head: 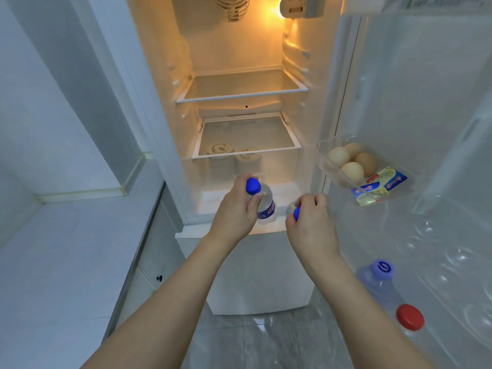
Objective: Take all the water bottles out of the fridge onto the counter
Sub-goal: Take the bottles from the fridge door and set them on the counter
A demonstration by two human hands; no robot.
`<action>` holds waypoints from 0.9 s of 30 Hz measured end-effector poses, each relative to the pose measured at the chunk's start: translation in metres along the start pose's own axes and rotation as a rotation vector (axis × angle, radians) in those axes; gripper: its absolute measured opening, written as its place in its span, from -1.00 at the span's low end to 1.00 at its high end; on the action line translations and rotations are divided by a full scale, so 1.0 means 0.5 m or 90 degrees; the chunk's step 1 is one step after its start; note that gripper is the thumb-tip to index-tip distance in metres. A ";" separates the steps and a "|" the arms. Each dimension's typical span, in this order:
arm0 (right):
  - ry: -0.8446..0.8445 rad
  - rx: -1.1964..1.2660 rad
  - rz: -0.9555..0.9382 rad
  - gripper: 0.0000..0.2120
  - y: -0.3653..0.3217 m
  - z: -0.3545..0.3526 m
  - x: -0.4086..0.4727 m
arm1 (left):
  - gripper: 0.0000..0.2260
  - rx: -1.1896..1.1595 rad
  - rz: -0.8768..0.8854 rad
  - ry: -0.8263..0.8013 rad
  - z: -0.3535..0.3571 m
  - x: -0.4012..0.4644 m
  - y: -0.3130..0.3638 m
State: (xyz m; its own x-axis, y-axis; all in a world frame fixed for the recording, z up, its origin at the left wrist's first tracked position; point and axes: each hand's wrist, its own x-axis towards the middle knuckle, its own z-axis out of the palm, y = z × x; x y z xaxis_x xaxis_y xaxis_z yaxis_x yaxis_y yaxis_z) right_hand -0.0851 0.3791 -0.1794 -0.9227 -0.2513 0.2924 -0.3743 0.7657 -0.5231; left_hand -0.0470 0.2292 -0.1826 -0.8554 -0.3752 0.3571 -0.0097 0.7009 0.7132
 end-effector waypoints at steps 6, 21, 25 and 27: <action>-0.094 0.064 -0.113 -0.87 -0.106 0.042 -0.018 | -0.79 0.048 -0.095 0.067 -0.115 -0.095 -0.063; -0.452 0.093 -0.332 -0.88 -0.299 0.219 -0.196 | -0.82 0.146 -0.412 0.242 -0.263 -0.426 -0.170; -0.502 0.104 -0.402 -0.89 -0.346 0.212 -0.285 | -0.80 0.160 -0.461 0.290 -0.303 -0.530 -0.151; -0.510 0.107 -0.437 -0.88 -0.373 0.201 -0.334 | -0.80 0.170 -0.476 0.325 -0.330 -0.585 -0.131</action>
State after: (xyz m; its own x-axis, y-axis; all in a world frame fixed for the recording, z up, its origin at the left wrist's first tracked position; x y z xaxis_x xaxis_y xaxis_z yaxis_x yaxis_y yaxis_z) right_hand 0.1294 0.2188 -0.2109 -0.2784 -0.9604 -0.0138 -0.7883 0.2367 -0.5679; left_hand 0.2891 0.1928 -0.2341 -0.2502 -0.9596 0.1289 -0.6362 0.2633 0.7252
